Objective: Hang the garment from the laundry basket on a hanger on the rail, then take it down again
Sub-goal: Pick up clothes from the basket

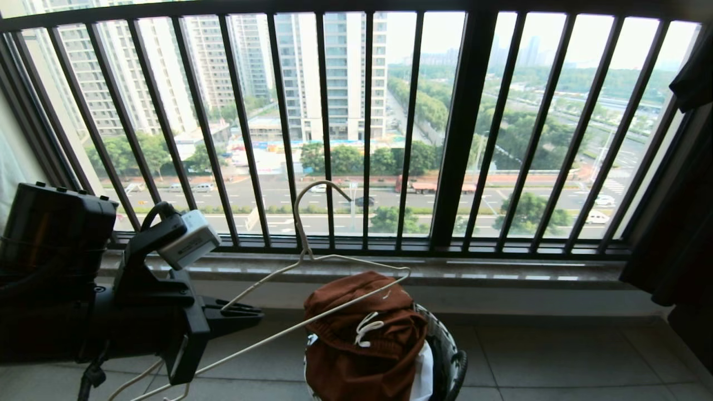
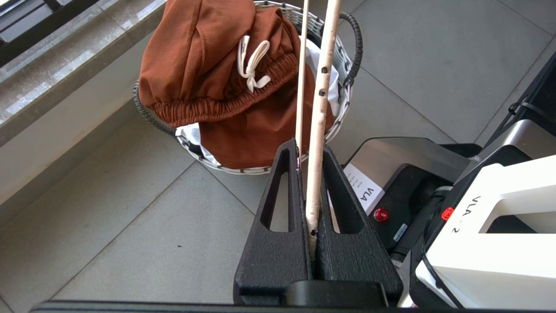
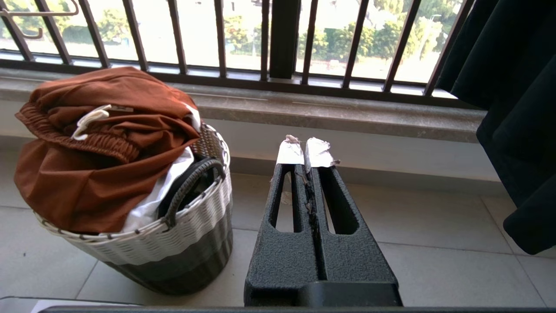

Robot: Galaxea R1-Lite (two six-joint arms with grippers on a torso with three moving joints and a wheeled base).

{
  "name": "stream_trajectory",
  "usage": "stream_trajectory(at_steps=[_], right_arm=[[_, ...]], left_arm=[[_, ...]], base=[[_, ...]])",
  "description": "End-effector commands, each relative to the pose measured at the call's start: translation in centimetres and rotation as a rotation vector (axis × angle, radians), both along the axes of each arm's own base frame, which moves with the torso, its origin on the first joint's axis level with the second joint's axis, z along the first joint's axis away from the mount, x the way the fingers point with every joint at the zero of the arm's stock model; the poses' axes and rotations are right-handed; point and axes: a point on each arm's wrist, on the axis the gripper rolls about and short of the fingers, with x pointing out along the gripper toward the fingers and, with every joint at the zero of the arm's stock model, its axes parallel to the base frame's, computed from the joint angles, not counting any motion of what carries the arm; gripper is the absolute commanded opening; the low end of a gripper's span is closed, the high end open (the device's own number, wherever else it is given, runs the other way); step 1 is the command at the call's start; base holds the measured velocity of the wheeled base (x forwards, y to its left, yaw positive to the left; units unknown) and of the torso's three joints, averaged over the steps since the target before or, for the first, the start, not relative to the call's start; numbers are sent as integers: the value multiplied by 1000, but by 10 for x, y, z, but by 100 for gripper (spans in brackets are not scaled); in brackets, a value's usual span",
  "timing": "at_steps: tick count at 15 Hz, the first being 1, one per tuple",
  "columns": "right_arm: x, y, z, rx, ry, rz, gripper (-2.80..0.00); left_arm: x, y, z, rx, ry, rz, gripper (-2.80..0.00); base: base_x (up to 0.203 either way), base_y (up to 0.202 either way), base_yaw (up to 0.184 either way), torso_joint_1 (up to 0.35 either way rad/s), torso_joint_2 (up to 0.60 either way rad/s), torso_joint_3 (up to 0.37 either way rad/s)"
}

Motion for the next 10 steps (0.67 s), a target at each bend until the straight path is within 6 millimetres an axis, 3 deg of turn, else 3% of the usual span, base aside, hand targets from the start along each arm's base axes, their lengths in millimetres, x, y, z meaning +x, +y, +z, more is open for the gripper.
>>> stream_trajectory(at_steps=[1,10], right_arm=[[0,0,0,-2,1,1,-280],[0,0,0,0,0,1,-280]], left_arm=[[0,0,0,-1,-2,-3,-280],[-1,0,1,-1,-6,-3,-280]], base=[[0,0,0,0,0,0],[0,0,0,0,0,0]])
